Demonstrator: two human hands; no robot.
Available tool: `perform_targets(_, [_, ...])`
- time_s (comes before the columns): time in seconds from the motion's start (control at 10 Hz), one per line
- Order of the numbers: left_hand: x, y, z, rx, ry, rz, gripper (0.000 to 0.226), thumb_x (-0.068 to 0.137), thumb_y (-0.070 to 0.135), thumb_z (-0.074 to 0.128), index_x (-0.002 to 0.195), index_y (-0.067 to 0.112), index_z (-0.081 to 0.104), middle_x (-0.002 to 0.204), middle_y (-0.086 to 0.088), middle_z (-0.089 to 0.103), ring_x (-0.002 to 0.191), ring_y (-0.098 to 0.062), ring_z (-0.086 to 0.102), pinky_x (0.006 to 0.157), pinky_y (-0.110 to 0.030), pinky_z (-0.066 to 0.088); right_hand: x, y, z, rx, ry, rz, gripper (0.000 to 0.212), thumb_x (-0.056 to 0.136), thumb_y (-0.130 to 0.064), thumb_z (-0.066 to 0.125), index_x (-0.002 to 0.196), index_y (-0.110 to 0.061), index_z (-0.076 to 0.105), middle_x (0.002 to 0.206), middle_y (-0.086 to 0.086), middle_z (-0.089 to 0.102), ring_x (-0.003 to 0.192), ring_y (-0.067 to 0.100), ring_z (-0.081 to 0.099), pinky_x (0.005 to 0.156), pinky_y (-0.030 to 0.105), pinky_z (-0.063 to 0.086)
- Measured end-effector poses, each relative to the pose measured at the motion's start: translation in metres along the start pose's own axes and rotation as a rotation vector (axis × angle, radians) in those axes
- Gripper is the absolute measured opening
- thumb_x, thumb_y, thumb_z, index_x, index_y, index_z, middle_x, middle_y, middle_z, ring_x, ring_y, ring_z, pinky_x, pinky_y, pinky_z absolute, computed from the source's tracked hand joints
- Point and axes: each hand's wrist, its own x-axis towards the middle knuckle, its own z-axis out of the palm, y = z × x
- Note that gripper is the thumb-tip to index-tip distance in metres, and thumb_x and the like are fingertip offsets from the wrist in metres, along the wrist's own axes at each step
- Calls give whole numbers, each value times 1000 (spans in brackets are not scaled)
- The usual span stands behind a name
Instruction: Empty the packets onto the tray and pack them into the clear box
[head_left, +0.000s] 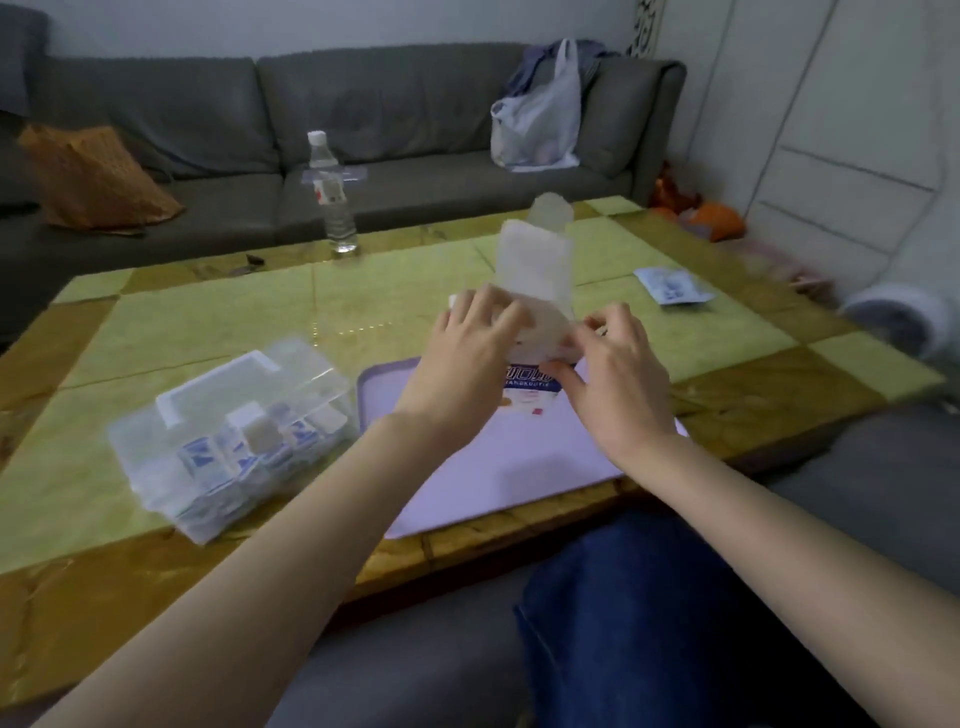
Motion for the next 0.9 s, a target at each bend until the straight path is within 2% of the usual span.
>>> perform_targets(0.1, [19,39,32,-139,-6,-7,46,82,-2,55,126,8,46,125,-12,43,111,-32,43,90,-43,44,-14,58,-22,-52,-34,218,21,84,-30,66,96,-13,62,111,7,46,95,27,53,59,27,36])
perform_targets(0.2, [31,70,71,-150,-219,19,44,87,1,44,130,14,42,129,-8,39,117,-28,39,94,-37,37,-40,110,-49,-74,9,386,17,82,-29,68,92,-15,63,111,8,45,91,29,55,64,33,45])
perform_targets(0.3, [32,96,111,-97,-438,75,37,93,10,42,128,18,45,131,-6,40,121,-25,36,96,-35,31,-70,149,-73,-86,31,555,15,82,-24,68,91,-13,64,112,9,44,93,29,55,73,36,46])
perform_targets(0.4, [28,109,139,-82,-558,61,36,94,16,44,129,19,45,131,-6,40,122,-25,36,96,-36,30,-103,178,-87,-122,0,684,16,83,-23,68,93,-10,65,114,10,45,91,30,57,74,37,45])
perform_targets(0.6, [21,113,162,-37,-603,56,35,93,17,43,128,15,43,123,-9,41,115,-28,37,89,-39,33,-165,219,-83,-201,-159,859,28,88,-22,63,108,-3,63,116,11,48,94,29,56,71,29,39])
perform_targets(0.7, [22,110,161,-43,-594,67,35,93,19,43,128,16,43,124,-9,41,116,-28,37,90,-40,33,-175,228,-69,-211,-213,918,26,88,-10,58,113,-5,61,119,12,45,98,35,56,77,35,44])
perform_targets(0.8, [19,106,160,-51,-603,89,34,96,24,43,129,18,44,125,-7,40,116,-27,37,92,-40,33,-183,227,-50,-156,-281,904,35,89,-4,52,124,-9,50,130,9,37,98,34,55,73,29,36])
perform_targets(0.9, [16,97,159,-82,-592,79,31,98,26,37,127,19,46,124,-6,41,115,-27,38,92,-39,33,-174,213,-39,-170,-268,801,34,92,-11,52,126,-10,49,131,9,39,97,29,56,71,27,35])
